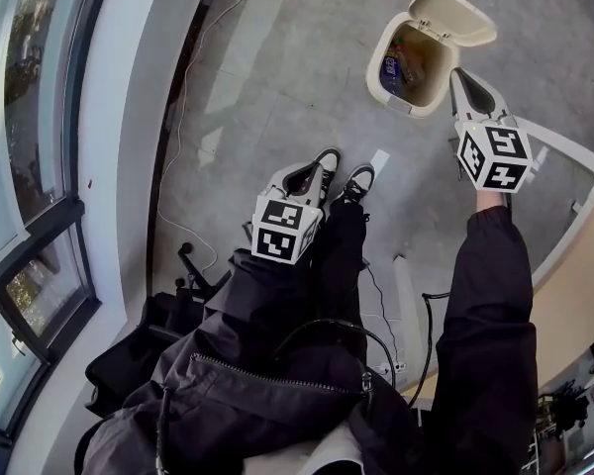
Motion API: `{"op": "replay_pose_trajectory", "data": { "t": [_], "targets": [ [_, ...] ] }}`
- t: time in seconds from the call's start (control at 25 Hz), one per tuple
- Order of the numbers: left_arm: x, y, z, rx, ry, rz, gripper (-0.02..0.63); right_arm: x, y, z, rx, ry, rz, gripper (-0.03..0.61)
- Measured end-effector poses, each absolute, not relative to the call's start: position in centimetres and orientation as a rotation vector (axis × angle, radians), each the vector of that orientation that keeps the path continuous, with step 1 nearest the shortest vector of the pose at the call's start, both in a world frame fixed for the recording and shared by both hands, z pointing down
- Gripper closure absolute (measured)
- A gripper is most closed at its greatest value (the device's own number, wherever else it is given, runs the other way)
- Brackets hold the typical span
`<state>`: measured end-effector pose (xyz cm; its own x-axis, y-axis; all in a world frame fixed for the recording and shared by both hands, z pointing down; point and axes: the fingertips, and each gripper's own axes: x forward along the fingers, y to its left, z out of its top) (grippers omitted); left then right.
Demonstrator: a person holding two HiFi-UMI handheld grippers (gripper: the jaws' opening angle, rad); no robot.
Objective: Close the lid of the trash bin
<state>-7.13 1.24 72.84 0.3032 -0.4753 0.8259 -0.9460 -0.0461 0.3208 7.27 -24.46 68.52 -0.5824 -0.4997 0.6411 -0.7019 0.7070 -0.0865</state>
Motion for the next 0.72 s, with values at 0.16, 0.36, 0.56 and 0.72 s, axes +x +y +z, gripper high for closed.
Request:
{"op": "replay_pose_trajectory", "data": {
  "t": [0.16,0.36,0.56,0.72],
  "targets": [
    [-7.3,1.3,73.3,1.658,-1.309,0.646,0.618,7.3,-29.2,69.0,0.919,-2.303,0.392,0.574],
    [-7.7,1.8,74.2,1.624,-1.305,0.65,0.618,7.2,-33.0,70.2,0.903,-2.261,0.346,0.574],
    [-8.6,1.8,74.5,1.597,-1.311,0.65,0.618,7.6,-36.0,70.7,0.908,-2.217,0.308,0.574],
    [-9.0,1.6,75.1,1.575,-1.313,0.644,0.618,8.1,-38.1,71.6,0.895,-2.179,0.265,0.574]
  ]
}}
